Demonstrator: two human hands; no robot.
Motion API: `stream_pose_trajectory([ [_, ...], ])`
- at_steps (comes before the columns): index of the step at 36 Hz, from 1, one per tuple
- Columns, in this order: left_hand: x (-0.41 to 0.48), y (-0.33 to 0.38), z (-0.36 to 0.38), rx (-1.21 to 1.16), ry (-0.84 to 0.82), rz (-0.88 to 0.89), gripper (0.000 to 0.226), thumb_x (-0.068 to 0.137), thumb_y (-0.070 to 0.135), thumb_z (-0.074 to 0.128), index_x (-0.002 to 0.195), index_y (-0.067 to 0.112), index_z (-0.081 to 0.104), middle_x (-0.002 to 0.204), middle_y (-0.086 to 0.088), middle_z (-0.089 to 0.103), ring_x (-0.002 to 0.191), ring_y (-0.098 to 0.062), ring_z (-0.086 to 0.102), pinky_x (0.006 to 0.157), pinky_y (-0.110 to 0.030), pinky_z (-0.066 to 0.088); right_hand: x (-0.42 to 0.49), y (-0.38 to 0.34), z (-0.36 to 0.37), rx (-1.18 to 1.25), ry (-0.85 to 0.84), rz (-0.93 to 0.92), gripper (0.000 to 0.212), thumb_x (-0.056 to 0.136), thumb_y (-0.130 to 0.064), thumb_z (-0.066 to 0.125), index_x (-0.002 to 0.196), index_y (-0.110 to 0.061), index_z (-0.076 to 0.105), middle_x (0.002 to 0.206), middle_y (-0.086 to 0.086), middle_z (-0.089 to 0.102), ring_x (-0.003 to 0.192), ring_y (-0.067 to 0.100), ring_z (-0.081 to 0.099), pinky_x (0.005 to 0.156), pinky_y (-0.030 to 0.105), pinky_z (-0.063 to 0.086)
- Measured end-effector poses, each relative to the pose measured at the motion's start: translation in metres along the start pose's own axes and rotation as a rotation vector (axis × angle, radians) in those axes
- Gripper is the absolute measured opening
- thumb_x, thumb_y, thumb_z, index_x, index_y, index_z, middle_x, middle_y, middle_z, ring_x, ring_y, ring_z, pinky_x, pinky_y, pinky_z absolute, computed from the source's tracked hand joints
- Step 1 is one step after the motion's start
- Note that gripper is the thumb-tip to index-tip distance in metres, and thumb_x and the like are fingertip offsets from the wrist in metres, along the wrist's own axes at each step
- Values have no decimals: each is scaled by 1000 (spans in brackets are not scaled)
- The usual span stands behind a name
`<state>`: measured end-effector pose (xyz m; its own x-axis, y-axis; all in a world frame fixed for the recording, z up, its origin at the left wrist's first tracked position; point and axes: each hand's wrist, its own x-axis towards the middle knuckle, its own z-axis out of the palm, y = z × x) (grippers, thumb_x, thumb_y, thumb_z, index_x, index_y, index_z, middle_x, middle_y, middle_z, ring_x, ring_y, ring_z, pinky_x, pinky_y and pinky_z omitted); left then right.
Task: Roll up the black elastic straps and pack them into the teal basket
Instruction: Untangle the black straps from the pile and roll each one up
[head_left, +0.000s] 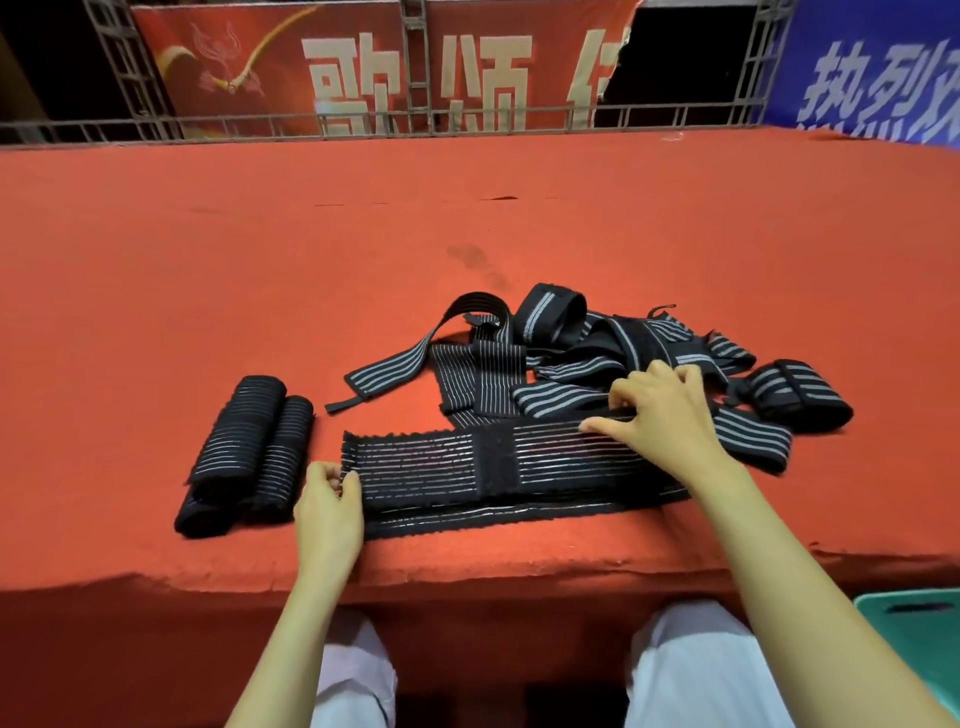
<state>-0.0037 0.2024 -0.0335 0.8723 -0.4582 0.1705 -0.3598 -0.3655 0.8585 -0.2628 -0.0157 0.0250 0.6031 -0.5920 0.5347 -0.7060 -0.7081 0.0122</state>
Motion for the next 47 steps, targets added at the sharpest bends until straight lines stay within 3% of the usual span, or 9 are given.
stream_pose_trajectory([
  [5, 2, -12, -1, 93, -34, -13, 9, 92, 15, 55, 93, 6, 53, 92, -12, 62, 93, -33, 57, 80, -36, 38, -14, 17, 10, 71, -283, 61, 43, 67, -70, 64, 77, -29, 57, 80, -14, 48, 92, 9, 35, 100, 40, 23],
  [10, 1, -8, -1, 108, -53, -1, 18, 91, 14, 56, 108, 8, 57, 96, -12, 67, 96, -33, 59, 83, -37, 41, -24, 36, 4, 437, -360, 275, 38, 64, -53, 80, 71, -24, 57, 76, -8, 58, 78, 14, 54, 73, 34, 45],
  [16, -2, -4, -2, 115, -43, 29, 21, 92, 12, 53, 110, 5, 59, 93, -9, 64, 96, -32, 58, 78, -34, 37, -35, 52, -2, 589, -513, 274, 40, 55, -61, 80, 69, -28, 62, 92, -3, 59, 95, 15, 52, 84, 32, 44],
  [18, -3, -4, -2, 116, -42, 39, 19, 92, 12, 53, 109, 5, 59, 92, -9, 63, 95, -32, 58, 77, -34, 37, -41, 43, -2, 663, -521, 310, 26, 69, -40, 82, 76, -25, 62, 90, -7, 63, 87, 14, 58, 74, 27, 47],
  [27, -6, -3, -1, 135, -54, 51, 21, 93, 17, 55, 110, 6, 59, 104, -15, 67, 100, -32, 59, 82, -35, 40, -52, 9, 21, 212, -382, 682, 68, 79, -49, 71, 123, -4, 44, 129, 18, 46, 123, 36, 42, 99, 41, 38],
  [34, -14, 4, -2, 58, -77, 141, 3, 92, 14, 56, 93, 16, 54, 88, -2, 61, 86, -21, 56, 76, -30, 37, -56, 2, 20, 320, -435, 771, 50, 85, -28, 70, 118, -1, 44, 122, 22, 59, 116, 37, 54, 86, 36, 41],
  [38, -12, 5, -3, 0, -57, 100, 6, 93, 15, 55, 97, 11, 56, 91, -5, 62, 88, -21, 55, 78, -30, 37, -55, 4, 13, 543, -183, 725, 34, 87, -13, 66, 116, -7, 49, 104, 11, 58, 107, 34, 55, 80, 32, 37],
  [41, -7, 3, -7, -94, -45, 13, 12, 93, 19, 56, 102, 12, 58, 92, -5, 61, 91, -24, 57, 83, -35, 43, -50, 10, 5, 611, 10, 722, 30, 89, -8, 63, 116, -7, 51, 115, 11, 56, 112, 30, 52, 84, 29, 35],
  [47, -9, 2, -11, -135, -55, -62, 9, 91, 16, 59, 98, 11, 57, 87, -4, 60, 89, -26, 56, 83, -37, 42, -49, 21, 8, 567, 64, 743, 25, 90, -4, 59, 114, -4, 52, 120, 17, 56, 113, 30, 51, 87, 33, 37],
])
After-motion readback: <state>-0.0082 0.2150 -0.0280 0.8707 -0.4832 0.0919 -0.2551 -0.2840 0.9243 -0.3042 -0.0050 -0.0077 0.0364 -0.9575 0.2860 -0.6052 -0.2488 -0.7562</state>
